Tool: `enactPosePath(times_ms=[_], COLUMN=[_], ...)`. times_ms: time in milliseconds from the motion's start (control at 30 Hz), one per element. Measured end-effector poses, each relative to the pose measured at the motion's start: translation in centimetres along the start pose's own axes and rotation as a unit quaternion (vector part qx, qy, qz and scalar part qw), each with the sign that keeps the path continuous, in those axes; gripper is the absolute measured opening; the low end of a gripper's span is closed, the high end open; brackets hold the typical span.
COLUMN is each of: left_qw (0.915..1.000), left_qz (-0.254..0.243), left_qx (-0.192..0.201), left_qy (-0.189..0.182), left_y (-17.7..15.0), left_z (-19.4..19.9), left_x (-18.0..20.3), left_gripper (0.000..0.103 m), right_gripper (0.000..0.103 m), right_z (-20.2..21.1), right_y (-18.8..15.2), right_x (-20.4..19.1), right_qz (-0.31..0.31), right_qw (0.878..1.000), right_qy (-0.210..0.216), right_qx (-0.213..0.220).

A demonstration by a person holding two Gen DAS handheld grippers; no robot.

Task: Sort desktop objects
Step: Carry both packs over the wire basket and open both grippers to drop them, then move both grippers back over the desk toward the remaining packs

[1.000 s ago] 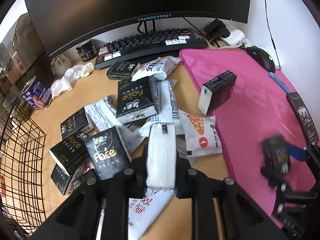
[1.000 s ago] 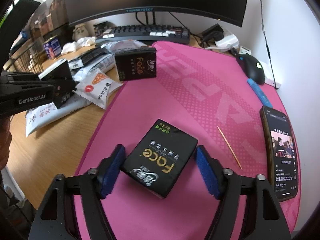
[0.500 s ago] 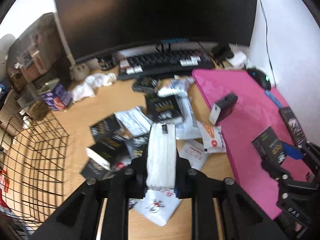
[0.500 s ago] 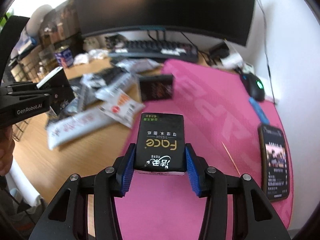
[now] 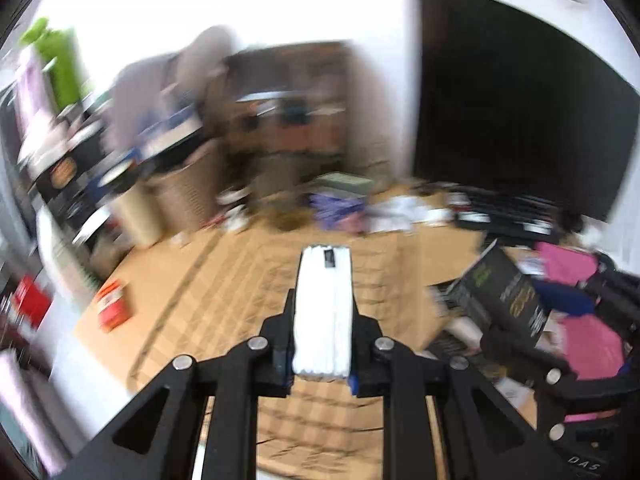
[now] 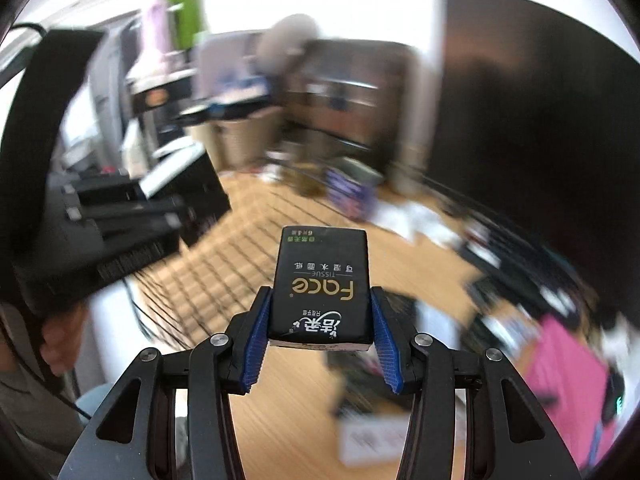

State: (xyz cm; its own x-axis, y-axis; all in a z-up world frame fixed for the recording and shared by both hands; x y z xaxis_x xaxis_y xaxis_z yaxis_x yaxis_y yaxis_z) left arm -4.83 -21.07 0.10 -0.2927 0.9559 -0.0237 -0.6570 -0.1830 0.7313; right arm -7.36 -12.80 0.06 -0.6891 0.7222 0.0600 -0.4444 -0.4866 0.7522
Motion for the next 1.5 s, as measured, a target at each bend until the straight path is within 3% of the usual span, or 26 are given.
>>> enactPosePath(times_ms=[133,267,533,633,700,767,833,900,1500], left_qw=[0.9992,0.9984,0.9961,0.996,0.9963,0.9966,0.9968,0.997,0.9968], left_qz=[0.034,0.043,0.06,0.058,0.059,0.059,0.06,0.063,0.068], left_qx=[-0.016,-0.033,-0.062,-0.066,-0.062,-0.057,-0.049,-0.041,-0.04], left_qy=[0.011,0.015,-0.02,-0.017,-0.006,0.008,0.019,0.014,0.008], left_y=[-1.1,-2.1,-3.1,-3.3,-3.2,-3.1,-2.9,-2.7,-2.5], left_z=[-1.2,-2.6,-5.2,-5.5,-5.5,-5.3,-4.9,-4.5,-4.2], left_x=[-4.1,-5.2,-4.8,-4.7,-4.8,-5.1,-5.6,-5.7,-5.7], left_gripper=[0.02,0.02,0.02,0.021,0.028,0.059,0.07,0.07,0.07], right_gripper=[0.047,0.047,0.047,0.047,0.047,0.047,0.049,0.051,0.051], right_z=[-4.1,-7.0,-8.9,-9.3,-9.5,-9.3,-8.8,-8.4,-8.2], right_y=[2.5,3.3,2.6,2.6,2.4,2.5,2.8,3.1,3.0], right_x=[-5.2,-7.2,-7.0,-6.6,-6.6,-6.7,-6.4,-6.1,-5.9], right_qz=[0.04,0.043,0.021,0.022,0.023,0.028,0.029,0.036,0.031], right_qw=[0.998,0.997,0.996,0.996,0.996,0.996,0.998,0.998,0.998], right_qy=[0.037,0.056,0.076,0.076,0.079,0.078,0.059,0.043,0.051], right_qx=[-0.02,-0.029,-0.037,-0.041,-0.046,-0.038,-0.02,-0.013,-0.018])
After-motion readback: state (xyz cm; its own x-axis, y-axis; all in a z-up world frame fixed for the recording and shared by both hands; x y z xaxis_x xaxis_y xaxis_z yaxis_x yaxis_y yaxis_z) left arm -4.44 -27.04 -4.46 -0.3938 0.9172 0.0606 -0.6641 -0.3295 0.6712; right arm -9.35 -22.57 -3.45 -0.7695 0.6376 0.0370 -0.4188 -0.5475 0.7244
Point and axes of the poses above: each gripper's, at about its wrist camera, not at the fingertips, and z roughly against the way its jaws point, x to its right, y to its top, the point moved 9 cm from there along -z, roughly the way its jaws point, and after that the axes turned 2 degrees about -y, right-handed, at the moved point
